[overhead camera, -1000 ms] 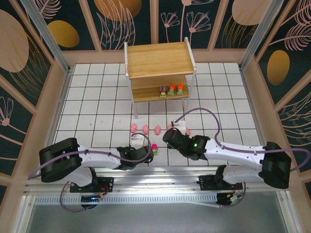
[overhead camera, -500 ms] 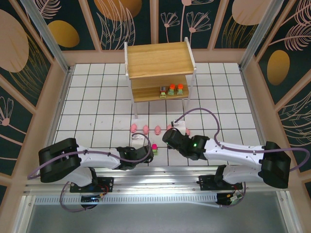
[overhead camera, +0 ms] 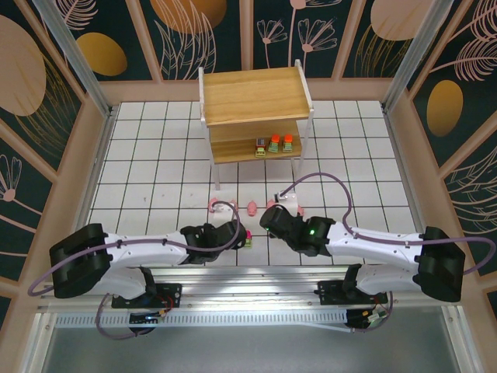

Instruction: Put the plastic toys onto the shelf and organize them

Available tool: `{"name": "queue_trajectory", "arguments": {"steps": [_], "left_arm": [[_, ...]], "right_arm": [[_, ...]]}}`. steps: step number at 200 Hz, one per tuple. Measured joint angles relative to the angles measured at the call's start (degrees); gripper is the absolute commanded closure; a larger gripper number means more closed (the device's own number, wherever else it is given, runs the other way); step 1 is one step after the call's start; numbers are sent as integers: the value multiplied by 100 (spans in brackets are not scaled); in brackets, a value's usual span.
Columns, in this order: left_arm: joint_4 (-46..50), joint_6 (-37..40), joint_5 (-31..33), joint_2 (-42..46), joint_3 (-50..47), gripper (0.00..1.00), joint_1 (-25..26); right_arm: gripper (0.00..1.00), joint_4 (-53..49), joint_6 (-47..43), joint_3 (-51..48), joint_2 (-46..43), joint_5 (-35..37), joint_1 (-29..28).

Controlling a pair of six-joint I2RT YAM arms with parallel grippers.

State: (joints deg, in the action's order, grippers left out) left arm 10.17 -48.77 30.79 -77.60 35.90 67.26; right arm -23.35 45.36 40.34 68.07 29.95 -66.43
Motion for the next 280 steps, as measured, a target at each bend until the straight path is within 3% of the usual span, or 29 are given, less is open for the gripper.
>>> {"name": "queue_trajectory", "arguments": {"steps": [96,159,280], "left_arm": [[164,962,-33,15,1069,89,-964],[131,1622,-350,-579,2096,89,-1578],[-9,2013,-553,-1460,3434,89,-1930]], "right_arm": [[81,-142,-4,72,-142,111,11],[81,-177,-31,81,-234,151,149],[81,-229,-142,142,-306,151,275]]}}
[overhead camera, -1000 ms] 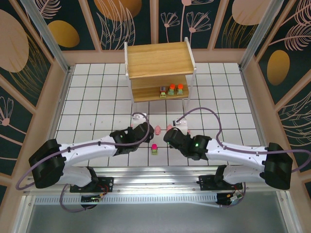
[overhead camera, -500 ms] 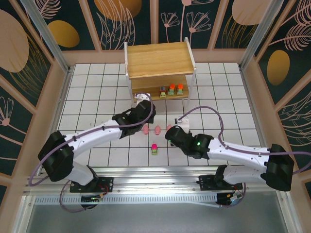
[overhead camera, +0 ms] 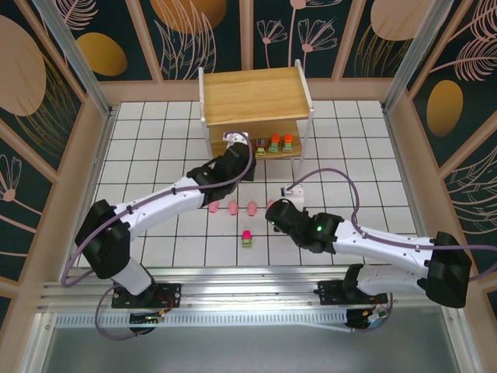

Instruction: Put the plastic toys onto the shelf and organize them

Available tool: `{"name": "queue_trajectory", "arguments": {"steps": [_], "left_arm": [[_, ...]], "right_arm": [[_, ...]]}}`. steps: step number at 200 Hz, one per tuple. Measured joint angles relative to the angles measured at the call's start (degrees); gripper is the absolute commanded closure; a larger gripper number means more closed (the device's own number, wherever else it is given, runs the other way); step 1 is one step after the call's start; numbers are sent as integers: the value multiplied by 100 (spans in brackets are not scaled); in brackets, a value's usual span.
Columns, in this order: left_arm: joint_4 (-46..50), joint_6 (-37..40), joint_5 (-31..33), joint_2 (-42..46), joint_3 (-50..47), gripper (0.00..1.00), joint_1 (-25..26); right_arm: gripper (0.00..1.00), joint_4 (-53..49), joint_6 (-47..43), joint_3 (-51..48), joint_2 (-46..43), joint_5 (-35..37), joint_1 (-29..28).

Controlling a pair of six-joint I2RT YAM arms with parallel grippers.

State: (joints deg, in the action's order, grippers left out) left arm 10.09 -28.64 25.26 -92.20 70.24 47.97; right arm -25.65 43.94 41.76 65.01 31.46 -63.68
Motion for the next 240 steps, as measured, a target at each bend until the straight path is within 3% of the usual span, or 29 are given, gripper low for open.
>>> {"name": "queue_trajectory", "arguments": {"steps": [168,240], "left_arm": [[-44,103,-81,-861,651,87,-339],[-116,101,-31,-890,649,72,-339]], "right_arm": [[81,-138,-15,0,-221,-4,162],[81,-173,-15,-2,-310,-7,188]]}}
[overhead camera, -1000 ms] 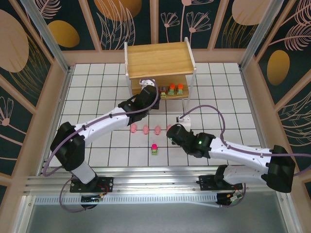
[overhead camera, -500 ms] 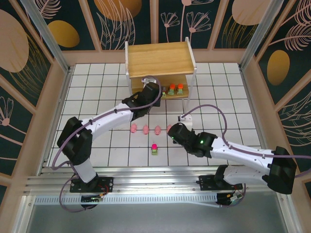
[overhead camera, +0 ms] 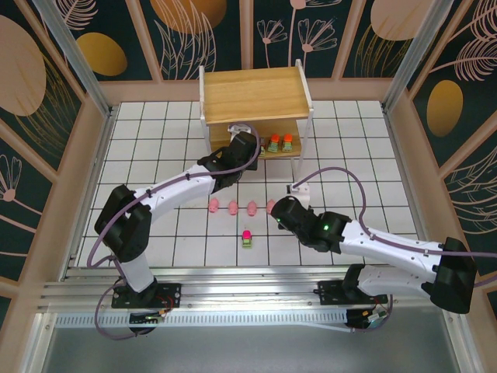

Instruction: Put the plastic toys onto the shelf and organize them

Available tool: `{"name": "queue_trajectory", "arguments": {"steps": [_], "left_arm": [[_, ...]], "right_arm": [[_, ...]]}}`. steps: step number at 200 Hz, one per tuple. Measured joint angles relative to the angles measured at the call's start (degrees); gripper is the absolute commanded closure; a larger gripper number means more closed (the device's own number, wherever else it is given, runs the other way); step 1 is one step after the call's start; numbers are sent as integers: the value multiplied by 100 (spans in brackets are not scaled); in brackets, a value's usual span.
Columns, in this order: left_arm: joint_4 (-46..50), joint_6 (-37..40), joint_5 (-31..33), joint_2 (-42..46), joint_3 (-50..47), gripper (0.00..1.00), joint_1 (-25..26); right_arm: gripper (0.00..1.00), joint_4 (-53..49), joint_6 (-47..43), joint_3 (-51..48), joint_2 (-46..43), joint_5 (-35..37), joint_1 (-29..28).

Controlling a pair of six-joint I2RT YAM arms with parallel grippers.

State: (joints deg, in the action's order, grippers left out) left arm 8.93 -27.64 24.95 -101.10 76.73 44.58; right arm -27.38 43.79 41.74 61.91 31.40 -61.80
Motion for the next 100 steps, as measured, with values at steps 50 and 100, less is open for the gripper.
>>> {"name": "queue_trajectory", "arguments": {"steps": [50,100], "left_arm": [[-151,0,76,11,-90,64,0],[-195,2,98,92,-229,59,-7]], "right_arm": [[81,0,0,0,0,-31,22],[81,0,0,0,0,-59,22]]}}
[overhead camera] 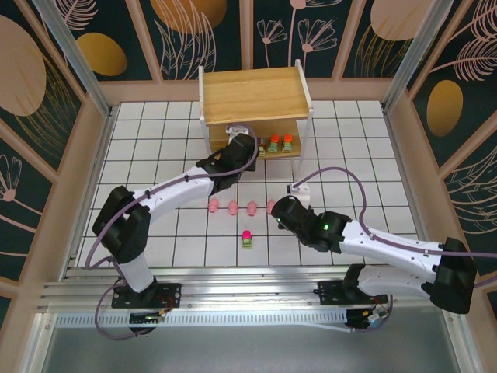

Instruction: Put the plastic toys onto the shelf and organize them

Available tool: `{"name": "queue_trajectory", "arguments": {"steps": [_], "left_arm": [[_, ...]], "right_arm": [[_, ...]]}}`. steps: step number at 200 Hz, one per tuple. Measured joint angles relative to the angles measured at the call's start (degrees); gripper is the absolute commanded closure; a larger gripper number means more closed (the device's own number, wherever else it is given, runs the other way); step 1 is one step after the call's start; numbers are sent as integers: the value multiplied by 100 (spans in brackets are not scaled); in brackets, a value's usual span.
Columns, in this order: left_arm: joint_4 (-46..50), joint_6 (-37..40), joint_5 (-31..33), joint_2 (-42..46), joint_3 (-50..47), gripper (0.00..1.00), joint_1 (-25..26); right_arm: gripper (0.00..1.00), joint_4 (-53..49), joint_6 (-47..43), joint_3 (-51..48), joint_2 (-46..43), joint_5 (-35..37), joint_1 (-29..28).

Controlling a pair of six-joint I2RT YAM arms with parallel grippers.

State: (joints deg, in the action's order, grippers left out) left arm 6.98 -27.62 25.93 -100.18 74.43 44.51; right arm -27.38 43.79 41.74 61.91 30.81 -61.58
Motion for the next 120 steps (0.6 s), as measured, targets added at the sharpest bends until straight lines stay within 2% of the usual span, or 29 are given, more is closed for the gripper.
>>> {"name": "queue_trajectory", "arguments": {"steps": [66,120], "left_arm": [[-81,0,-26,339,-199,54,0],[-96,-2,-44,590,-369,54,50]], "right_arm": [[80,0,0,0,0,-44,0],[74,-4,2,0,0,-44,-39]]}}
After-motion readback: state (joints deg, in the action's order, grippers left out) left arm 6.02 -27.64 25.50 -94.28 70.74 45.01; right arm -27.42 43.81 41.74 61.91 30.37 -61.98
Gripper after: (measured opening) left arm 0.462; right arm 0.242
